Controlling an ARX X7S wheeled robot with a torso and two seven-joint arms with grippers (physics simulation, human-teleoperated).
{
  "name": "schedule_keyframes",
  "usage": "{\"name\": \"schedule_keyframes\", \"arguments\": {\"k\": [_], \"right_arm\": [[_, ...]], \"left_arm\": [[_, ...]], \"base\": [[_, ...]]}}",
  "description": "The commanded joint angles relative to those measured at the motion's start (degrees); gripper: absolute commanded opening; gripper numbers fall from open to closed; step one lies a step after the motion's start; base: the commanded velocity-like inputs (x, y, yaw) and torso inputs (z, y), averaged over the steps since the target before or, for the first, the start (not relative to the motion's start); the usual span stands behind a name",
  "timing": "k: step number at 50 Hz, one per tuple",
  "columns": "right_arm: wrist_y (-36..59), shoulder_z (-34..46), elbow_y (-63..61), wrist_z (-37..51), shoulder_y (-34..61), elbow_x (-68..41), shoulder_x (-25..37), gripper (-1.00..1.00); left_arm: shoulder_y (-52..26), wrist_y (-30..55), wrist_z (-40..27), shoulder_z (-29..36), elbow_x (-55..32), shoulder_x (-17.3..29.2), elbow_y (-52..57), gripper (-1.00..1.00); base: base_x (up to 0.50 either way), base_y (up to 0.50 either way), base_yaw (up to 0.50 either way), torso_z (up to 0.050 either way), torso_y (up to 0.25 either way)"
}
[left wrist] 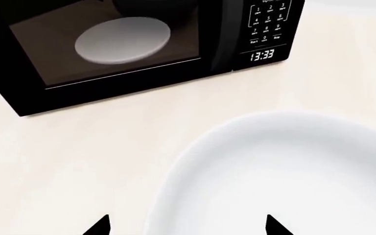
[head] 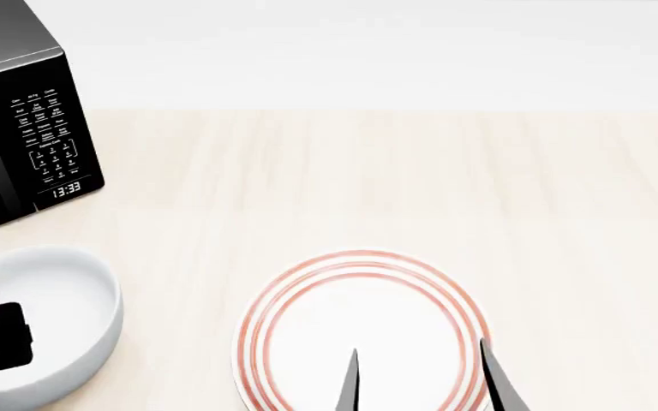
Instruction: Pick up the white bowl and put it on the plate.
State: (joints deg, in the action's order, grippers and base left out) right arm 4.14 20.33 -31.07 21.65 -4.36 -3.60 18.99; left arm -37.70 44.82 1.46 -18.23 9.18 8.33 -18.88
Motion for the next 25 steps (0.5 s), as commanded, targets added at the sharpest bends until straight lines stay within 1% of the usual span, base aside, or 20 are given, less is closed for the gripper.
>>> {"name": "schedule_keyframes", "arguments": {"k": [1, 25], "right_arm": [[-0.35, -1.28, 0.65, -1.44, 0.41, 0.68, -0.93, 1.00], [-0.57, -0.84, 0.94, -1.04, 0.54, 0.48, -0.55, 1.00]], "left_arm": [[0.08, -1.61, 0.99, -1.25, -0.43, -0.93, -1.70, 1.00], [0.54, -2.20, -0.35, -1.25, -1.48, -0.13, -2.14, 1.00]], "base": [[0.00, 0.00, 0.00, 0.000, 0.000], [0.00, 0.00, 0.00, 0.000, 0.000]]}}
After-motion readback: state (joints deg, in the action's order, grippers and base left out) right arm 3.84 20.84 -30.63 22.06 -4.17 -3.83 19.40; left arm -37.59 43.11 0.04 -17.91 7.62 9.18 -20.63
